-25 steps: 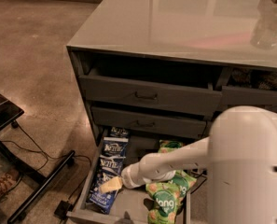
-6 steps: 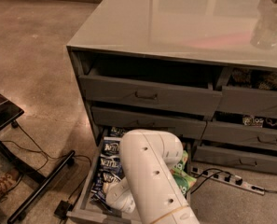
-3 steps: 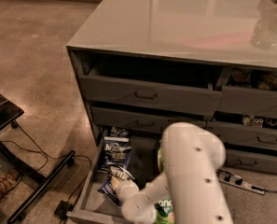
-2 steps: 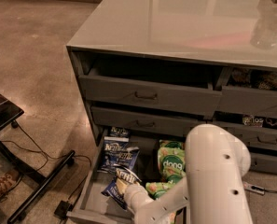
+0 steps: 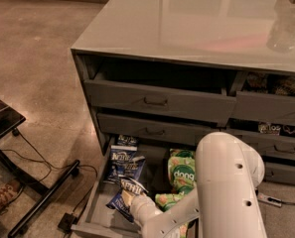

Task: Pick blue chip bag from bottom drawer and place on counter

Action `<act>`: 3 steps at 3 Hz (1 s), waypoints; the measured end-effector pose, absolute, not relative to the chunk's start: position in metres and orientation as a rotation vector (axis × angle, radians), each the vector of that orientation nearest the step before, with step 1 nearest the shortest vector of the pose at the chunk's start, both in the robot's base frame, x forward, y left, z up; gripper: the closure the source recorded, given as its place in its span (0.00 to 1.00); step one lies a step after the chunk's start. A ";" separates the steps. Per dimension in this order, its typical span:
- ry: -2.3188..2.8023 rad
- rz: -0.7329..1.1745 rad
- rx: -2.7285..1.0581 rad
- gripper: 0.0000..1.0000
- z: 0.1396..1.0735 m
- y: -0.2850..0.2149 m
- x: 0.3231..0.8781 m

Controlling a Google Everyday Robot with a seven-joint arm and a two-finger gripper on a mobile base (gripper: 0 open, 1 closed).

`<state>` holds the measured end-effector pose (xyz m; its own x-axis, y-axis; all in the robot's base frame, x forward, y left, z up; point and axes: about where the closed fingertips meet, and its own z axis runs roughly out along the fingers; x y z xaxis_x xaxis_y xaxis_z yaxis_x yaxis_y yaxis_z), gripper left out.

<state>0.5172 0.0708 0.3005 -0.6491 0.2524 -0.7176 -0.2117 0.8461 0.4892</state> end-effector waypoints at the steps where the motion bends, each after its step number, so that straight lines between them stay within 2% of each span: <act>1: 2.169 0.695 0.030 0.80 0.301 0.071 0.517; 3: 2.169 0.695 0.030 0.36 0.301 0.071 0.517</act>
Offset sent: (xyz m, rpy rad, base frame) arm 0.0000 0.0000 0.0000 0.0000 0.0000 0.0000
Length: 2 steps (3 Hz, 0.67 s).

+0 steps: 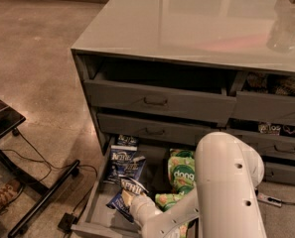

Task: Pick blue chip bag from bottom drawer and place on counter

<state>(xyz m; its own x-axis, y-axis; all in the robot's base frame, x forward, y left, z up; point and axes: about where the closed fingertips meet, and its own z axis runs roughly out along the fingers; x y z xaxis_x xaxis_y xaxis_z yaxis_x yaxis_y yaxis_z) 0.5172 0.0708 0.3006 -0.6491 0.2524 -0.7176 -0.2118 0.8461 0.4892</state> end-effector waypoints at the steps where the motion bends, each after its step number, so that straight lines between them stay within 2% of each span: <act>1: 2.169 0.695 0.030 0.14 0.301 0.071 0.517; 2: 2.169 0.695 0.029 0.01 0.301 0.071 0.517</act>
Offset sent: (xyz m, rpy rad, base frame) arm 0.0000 0.0000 0.0000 0.0000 0.0000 0.0000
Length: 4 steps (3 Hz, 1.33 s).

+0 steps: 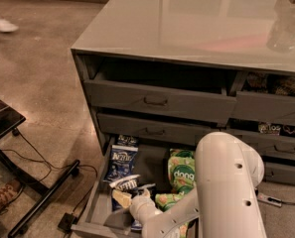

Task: Pick blue chip bag from bottom drawer and place on counter

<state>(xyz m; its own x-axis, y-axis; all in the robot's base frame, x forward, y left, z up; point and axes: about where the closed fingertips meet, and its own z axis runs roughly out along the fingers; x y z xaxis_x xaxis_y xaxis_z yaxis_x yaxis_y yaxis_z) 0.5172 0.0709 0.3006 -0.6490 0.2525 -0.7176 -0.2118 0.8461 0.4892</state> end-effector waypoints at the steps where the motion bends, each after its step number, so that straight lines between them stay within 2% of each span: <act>1: 2.169 0.695 0.029 0.21 0.301 0.071 0.517; 4: 2.169 0.695 0.029 0.89 0.301 0.071 0.517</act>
Offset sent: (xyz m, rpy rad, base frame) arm 0.0000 0.0000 0.0000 0.0000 0.0000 0.0000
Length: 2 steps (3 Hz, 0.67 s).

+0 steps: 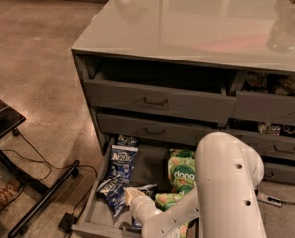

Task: Pick blue chip bag from bottom drawer and place on counter

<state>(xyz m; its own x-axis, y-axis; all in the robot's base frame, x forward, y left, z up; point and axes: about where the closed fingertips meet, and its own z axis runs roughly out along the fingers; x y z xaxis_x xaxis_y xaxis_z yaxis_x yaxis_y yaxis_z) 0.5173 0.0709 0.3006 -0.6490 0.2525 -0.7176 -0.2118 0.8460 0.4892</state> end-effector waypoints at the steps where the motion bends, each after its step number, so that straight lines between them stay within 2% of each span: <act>1: 2.182 0.706 0.032 0.86 0.293 0.075 0.520; 2: 2.232 0.718 0.012 0.63 0.274 0.087 0.526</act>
Offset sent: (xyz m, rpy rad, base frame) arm 0.0147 0.0323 -0.0527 -0.0182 0.1307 0.0831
